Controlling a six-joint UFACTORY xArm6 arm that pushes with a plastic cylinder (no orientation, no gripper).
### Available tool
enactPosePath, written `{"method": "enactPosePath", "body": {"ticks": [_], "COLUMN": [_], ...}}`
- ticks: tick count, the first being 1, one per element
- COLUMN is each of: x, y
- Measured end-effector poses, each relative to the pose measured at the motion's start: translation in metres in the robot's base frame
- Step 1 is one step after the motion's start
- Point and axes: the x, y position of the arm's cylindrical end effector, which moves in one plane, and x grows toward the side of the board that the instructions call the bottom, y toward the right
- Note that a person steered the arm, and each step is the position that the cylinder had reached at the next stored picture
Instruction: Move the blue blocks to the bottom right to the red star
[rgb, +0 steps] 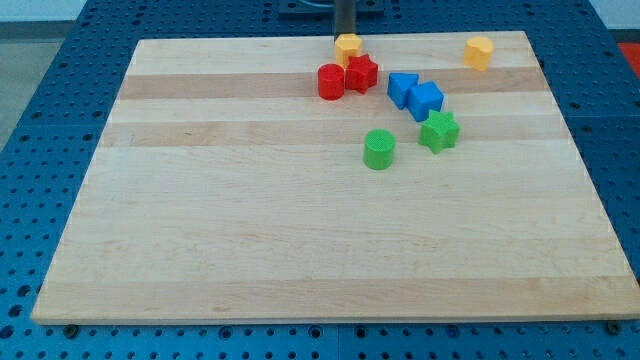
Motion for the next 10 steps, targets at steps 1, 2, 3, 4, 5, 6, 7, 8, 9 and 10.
{"method": "enactPosePath", "body": {"ticks": [1, 2, 3, 4, 5, 6, 7, 8, 9, 10], "x": [0.017, 0.028, 0.032, 0.000, -0.011, 0.008, 0.037, 0.038, 0.040, 0.051], "y": [-0.002, -0.006, -0.008, -0.008, 0.008, 0.034, 0.044, 0.057, 0.100, 0.132]}}
